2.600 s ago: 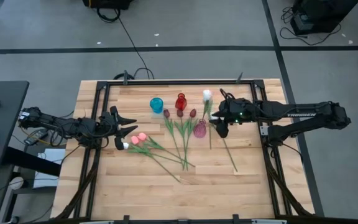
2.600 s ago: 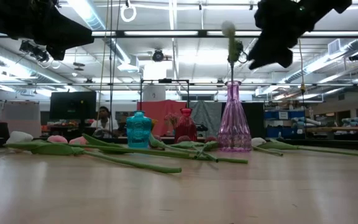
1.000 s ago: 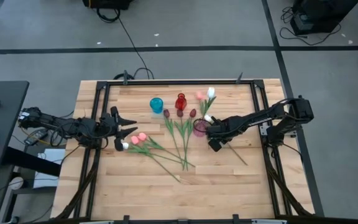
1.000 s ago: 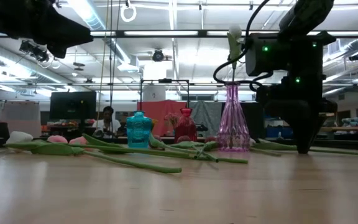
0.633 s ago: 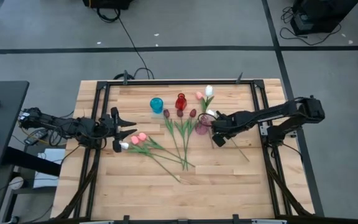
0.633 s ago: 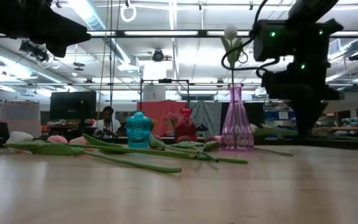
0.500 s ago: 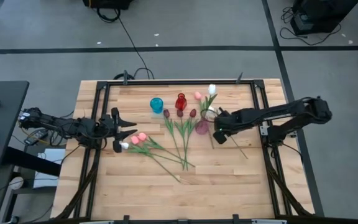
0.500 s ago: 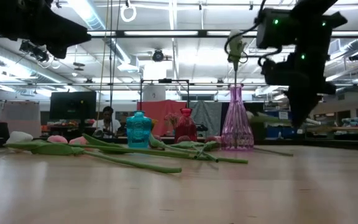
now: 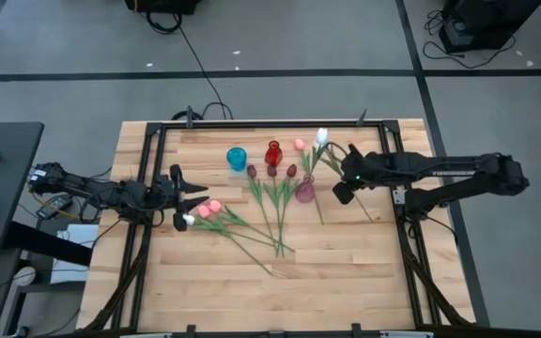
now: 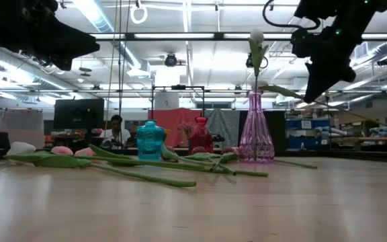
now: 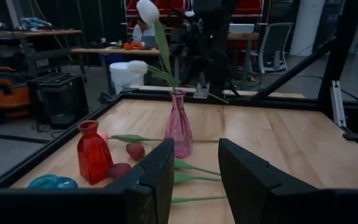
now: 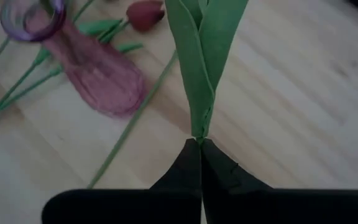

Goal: Sort flowers into vase by color
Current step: Put the right white flower into the pink vase, then put the left red flower into the red vase

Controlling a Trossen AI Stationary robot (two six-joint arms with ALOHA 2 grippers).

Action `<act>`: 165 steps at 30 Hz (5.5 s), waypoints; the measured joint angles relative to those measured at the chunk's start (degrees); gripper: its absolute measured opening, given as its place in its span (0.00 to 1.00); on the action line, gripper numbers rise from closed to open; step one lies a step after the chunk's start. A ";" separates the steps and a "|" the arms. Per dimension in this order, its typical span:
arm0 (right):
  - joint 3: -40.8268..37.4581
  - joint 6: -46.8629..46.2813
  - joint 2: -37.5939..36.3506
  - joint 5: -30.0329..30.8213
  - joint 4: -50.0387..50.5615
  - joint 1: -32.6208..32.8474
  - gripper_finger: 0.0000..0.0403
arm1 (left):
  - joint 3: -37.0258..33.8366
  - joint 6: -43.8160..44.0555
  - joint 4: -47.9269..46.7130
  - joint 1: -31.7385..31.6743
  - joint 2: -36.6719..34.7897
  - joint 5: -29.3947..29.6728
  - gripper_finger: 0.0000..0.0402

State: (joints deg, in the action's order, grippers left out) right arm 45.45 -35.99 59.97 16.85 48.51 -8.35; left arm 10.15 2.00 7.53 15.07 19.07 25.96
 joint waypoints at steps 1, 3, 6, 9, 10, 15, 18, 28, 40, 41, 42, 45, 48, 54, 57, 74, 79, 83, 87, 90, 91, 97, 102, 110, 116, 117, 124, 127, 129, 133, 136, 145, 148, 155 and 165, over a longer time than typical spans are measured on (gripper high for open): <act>0.00 0.57 -0.64 0.06 0.01 -0.54 0.00 | 0.00 0.00 -0.02 0.00 0.00 0.31 0.33; 0.00 1.80 -1.78 0.03 0.09 -1.60 0.01 | 0.00 0.02 0.00 0.00 0.00 1.08 0.33; 0.00 3.43 -3.22 -0.19 0.39 -3.43 0.01 | 0.00 0.04 0.55 0.00 0.00 1.97 0.33; 0.01 4.66 -4.32 -0.22 0.39 -5.79 0.01 | 0.00 0.09 1.37 0.00 0.00 2.30 0.33; 0.02 4.92 -4.52 -0.46 0.39 -6.59 0.01 | 0.00 0.09 1.66 0.00 0.00 2.30 0.33; 0.04 7.16 -4.62 -3.57 0.33 -10.00 0.01 | 0.00 -0.33 1.81 0.00 0.00 2.32 0.33; 0.04 8.84 -4.57 -4.81 -0.03 -11.60 0.01 | 0.00 -1.32 1.86 0.00 0.00 2.32 0.33; 0.04 15.91 -10.54 -6.23 -0.41 -15.24 0.02 | 0.66 -5.08 0.81 0.00 -1.73 2.34 0.33; -3.09 18.20 -23.81 -12.63 -16.40 -12.78 0.02 | 0.66 -4.07 -3.95 0.00 -5.61 3.19 0.33; -3.71 18.19 -24.27 -13.09 -17.57 -12.26 0.02 | 0.66 -3.56 -4.21 0.00 -5.81 3.24 0.33; -4.37 18.13 -24.61 -13.46 -18.56 -11.69 0.02 | 0.66 -3.39 -4.49 0.00 -6.02 3.37 0.33; -6.47 18.15 -25.23 -14.22 -23.10 -9.51 0.02 | 0.68 -3.00 -5.05 0.00 -7.01 3.54 0.33; -8.23 19.10 -25.42 -15.49 -28.61 -7.12 0.02 | 1.88 -2.15 -7.27 0.00 -8.21 3.60 0.33; -11.55 22.74 -25.39 -16.01 -41.57 -1.29 0.02 | 2.97 -1.73 -8.92 0.00 -9.09 5.81 0.33; -14.56 26.13 -24.34 -13.64 -50.77 1.68 0.02 | 2.97 -1.43 -8.79 -0.01 -9.07 6.41 0.33; -16.61 47.99 -11.58 1.77 -77.11 12.28 0.02 | 2.97 -0.24 -7.00 -0.02 -9.07 9.30 0.33; -16.59 53.10 -8.77 4.62 -80.74 12.82 0.02 | 2.97 -0.24 -6.93 -0.02 -9.07 10.49 0.33; -16.59 53.14 -6.84 4.78 -81.99 12.80 0.02 | 2.97 -0.24 -6.93 -0.02 -9.07 10.49 0.33; -16.59 53.08 -4.34 5.95 -82.76 12.79 0.02 | 2.96 -0.24 -6.93 -0.02 -9.07 10.51 0.33; -16.59 51.41 -2.53 6.70 -82.96 12.24 0.02 | 2.95 -0.24 -6.93 -0.02 -9.07 10.53 0.33; -16.59 50.33 -1.85 7.11 -82.74 11.95 0.02 | 2.95 -0.24 -6.95 -0.02 -9.07 10.51 0.33; -16.59 40.93 1.81 11.02 -77.52 9.33 0.08 | 2.95 -0.24 -6.98 -0.02 -9.07 10.54 0.33; -16.59 34.40 2.72 10.98 -69.09 8.26 0.21 | 2.95 -0.24 -7.04 -0.02 -9.07 10.53 0.33; -16.59 25.79 -2.38 9.57 -56.33 8.61 0.40 | 2.93 -0.06 -7.34 -0.02 -9.07 10.52 0.33; -16.51 17.83 -6.35 2.59 -46.61 8.61 0.48 | 2.93 0.16 -7.37 -0.02 -9.07 10.52 0.33; -16.04 16.16 -6.83 2.07 -43.89 8.61 0.49 | 2.93 0.17 -7.37 -0.02 -9.07 10.53 0.33; -8.91 5.37 -7.46 2.79 -20.40 8.58 0.49 | 2.92 0.20 -7.36 -0.02 -9.05 10.53 0.33; -7.36 2.24 -7.43 3.12 -14.99 8.47 0.49 | 2.93 0.27 -7.32 -0.02 -9.00 10.51 0.33; -7.19 0.78 -7.42 2.73 -12.71 8.32 0.48 | 2.91 0.94 -7.32 -0.02 -8.96 10.51 0.33; -7.19 -2.16 -7.41 0.10 -6.51 7.48 0.47 | 2.91 2.39 -7.39 -0.02 -8.96 10.50 0.33; -7.19 -5.12 -7.38 -0.08 -1.86 6.72 0.45 | 2.91 3.82 -7.56 -0.02 -8.96 10.48 0.33; -7.19 -8.63 -2.45 -0.16 1.75 4.07 0.43 | 3.21 13.45 -9.61 0.00 1.86 0.72 0.33; -7.19 -8.07 -0.70 -1.60 2.04 3.60 0.43 | 4.95 15.15 -10.81 0.00 8.71 -2.24 0.33; -7.19 -7.47 0.94 -2.16 1.12 4.21 0.43 | 10.83 14.52 -14.76 0.00 22.72 -10.33 0.33; -7.19 -7.83 3.16 -3.02 -9.19 12.37 0.40 | 19.15 14.95 -17.08 -0.04 39.54 -12.46 0.33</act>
State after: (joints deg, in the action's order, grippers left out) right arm 38.26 -43.82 63.13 13.83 39.33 4.01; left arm 29.30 16.95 -9.55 15.03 58.61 13.50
